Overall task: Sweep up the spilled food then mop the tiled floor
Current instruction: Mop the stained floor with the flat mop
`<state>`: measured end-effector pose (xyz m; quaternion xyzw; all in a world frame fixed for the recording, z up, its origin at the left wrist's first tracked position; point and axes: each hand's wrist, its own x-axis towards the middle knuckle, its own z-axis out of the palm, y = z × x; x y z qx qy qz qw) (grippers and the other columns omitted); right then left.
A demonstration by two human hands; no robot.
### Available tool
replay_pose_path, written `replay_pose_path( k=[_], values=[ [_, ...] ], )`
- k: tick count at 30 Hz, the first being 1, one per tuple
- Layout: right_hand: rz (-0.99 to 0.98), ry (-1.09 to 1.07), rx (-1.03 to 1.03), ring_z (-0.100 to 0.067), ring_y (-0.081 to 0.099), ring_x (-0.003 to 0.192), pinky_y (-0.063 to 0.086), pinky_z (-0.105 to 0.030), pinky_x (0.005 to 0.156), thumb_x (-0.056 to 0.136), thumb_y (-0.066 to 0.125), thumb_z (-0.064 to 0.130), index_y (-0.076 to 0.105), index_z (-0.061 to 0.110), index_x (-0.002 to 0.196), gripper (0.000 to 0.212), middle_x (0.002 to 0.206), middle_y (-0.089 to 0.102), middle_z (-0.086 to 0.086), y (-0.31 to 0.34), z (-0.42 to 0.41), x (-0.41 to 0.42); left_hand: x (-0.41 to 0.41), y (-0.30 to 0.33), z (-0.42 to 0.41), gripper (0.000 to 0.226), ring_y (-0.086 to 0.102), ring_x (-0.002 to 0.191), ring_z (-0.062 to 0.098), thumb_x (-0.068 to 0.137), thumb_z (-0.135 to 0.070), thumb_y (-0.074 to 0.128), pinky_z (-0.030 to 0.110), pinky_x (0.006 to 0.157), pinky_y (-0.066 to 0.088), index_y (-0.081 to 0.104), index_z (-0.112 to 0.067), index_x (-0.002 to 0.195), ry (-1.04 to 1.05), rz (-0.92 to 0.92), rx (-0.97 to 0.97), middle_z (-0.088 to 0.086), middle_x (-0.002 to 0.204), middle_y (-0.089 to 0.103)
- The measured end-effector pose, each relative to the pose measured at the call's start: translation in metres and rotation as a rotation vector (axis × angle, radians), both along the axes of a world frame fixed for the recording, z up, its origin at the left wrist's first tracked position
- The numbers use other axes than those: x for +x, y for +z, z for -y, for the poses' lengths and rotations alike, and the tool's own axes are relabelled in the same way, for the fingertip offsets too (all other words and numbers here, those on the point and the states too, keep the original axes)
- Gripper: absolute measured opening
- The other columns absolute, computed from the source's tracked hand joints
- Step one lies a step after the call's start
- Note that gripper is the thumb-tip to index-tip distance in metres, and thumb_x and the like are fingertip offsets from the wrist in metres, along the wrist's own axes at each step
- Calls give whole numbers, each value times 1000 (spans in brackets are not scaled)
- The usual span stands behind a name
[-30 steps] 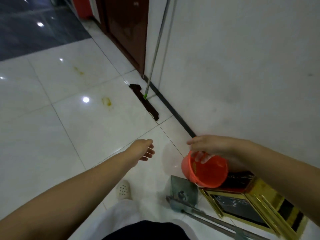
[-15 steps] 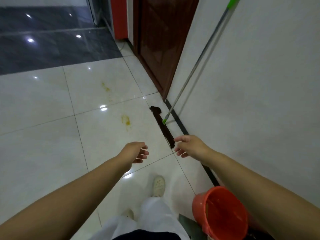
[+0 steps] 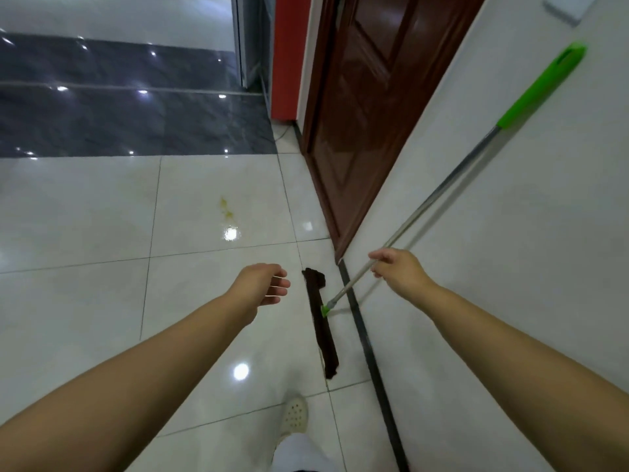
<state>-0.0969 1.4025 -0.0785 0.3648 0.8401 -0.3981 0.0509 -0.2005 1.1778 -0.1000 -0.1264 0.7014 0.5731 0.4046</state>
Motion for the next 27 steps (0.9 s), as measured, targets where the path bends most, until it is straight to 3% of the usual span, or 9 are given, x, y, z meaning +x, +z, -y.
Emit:
replay_pose_path(
  k=[3,6,12,17,27],
  values=[
    [91,121,178,-24,60,108,46,-28,92,95,50,13,60,12,129,36,126,61,-9,14,-70,-33,-21,1,-39,17,61,69,19,95,-14,47,27,64,51,61,-5,90,42,3,-1,9,81,65],
    [214,223,356,-25,54,120,43,-31,100,96,44,15,53,13,136,41,136,54,-9,24,-121,-70,-37,-6,-60,19,61,69,19,96,-14,46,26,63,52,62,-5,91,89,24,-20,10,82,65],
    [631,649,1062,-22,50,117,38,-32,99,92,48,17,53,15,129,38,127,54,-5,30,-168,-113,-54,-22,-62,18,61,69,21,95,-10,46,29,66,52,62,-2,93,149,74,-94,12,82,65],
    [987,740,1234,-14,53,115,30,-30,103,92,50,27,57,25,123,31,122,59,5,39,-176,-119,-67,-28,-51,20,59,67,20,95,-10,44,29,67,51,61,-3,88,188,92,-107,11,79,64],
    [935,822,1396,-11,58,104,31,-26,99,93,51,21,64,26,105,18,109,66,8,56,-113,-115,-81,-29,-15,21,56,63,18,96,-10,43,26,63,47,58,-5,81,123,100,-82,9,73,61]
  ],
)
